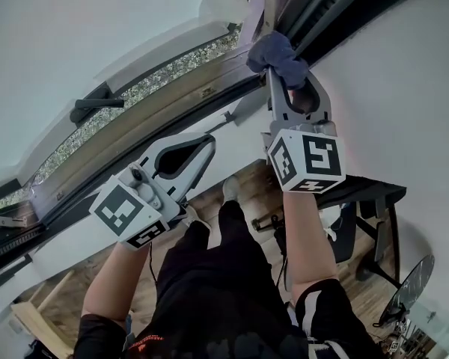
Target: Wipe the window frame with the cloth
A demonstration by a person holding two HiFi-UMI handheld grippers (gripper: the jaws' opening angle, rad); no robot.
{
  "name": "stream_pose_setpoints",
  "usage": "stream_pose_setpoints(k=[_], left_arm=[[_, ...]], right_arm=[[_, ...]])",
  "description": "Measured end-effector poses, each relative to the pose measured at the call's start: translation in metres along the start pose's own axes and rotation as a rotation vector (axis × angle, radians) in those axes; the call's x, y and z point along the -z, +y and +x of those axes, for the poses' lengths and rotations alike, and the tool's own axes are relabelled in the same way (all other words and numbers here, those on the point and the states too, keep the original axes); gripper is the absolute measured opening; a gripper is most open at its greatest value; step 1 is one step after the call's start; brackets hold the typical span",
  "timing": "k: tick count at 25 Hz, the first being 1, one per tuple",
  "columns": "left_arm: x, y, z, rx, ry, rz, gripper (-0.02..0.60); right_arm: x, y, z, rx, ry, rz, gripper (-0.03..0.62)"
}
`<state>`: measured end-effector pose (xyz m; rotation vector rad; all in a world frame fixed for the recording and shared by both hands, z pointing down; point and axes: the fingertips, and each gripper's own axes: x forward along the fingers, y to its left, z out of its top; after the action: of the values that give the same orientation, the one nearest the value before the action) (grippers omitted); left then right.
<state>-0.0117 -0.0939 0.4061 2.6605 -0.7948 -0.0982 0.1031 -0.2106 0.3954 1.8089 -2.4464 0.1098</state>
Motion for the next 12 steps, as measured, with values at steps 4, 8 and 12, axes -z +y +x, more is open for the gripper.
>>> stream_pose_setpoints(k=[4,8,12], left_arm=[[0.009,0.003,0.002,-0.005,0.012,-0.011,0.021],[0.017,0.007,0.003,-0.011,0.022,-0.022,0.020],[0.024,0.010,0.004,-0.016,0.034,-0.029,0.020]], right_arm=[[0.019,0.000,0.002,-0.001,0.025,0.014,0.129],[0.040,0.001,0.006,-0.004,0.055,0.026,0.129],[0.057,0.000,0.009,-0.007,0.082,0.048,0.129]])
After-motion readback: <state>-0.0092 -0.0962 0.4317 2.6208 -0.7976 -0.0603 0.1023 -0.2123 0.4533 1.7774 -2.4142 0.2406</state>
